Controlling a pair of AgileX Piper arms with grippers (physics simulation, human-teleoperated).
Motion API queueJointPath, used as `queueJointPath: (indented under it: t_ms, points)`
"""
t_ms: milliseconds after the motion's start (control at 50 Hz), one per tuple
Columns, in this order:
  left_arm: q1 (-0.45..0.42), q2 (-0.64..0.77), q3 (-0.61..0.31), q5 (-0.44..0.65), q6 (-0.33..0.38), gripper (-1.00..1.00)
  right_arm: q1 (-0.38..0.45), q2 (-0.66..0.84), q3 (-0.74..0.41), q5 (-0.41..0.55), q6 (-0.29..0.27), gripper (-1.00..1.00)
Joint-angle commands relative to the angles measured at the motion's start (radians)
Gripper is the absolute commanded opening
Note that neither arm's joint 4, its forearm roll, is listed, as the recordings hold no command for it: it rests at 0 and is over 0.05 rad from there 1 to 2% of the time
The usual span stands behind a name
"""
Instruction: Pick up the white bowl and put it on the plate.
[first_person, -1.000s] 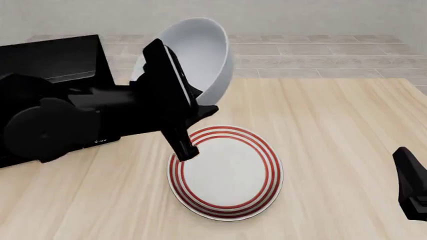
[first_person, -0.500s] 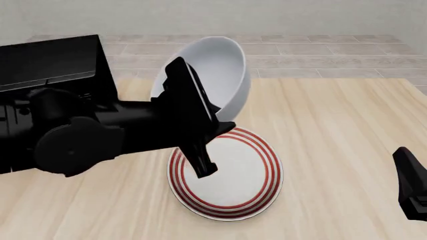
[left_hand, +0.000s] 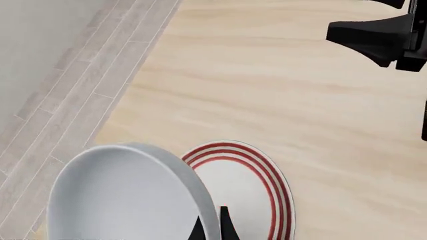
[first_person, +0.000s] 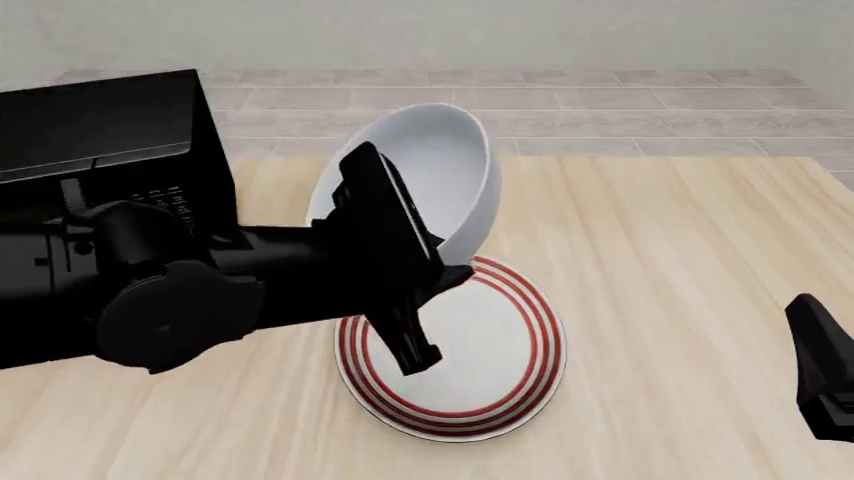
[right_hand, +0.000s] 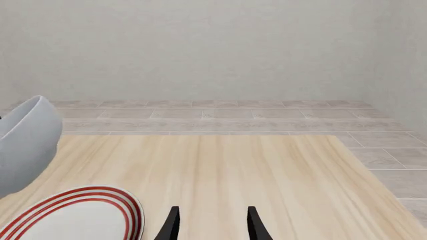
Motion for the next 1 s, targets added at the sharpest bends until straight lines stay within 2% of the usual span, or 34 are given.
queueJointPath:
  t_ms: [20, 260, 1000]
  points:
    - [-0.008, 0.021, 0.011, -0.034, -0.026, -1.0, 0.0, 0.006, 0.0, -0.017, 0.0, 1.0]
    - [-0.031, 0.043, 0.027, -0.066, -0.057, -1.0, 0.001, 0.006, 0.0, -0.017, 0.0, 1.0]
    - [-0.06, 0.132, 0.032, -0.136, -0.091, -1.0, 0.0, 0.006, 0.0, -0.017, 0.0, 1.0]
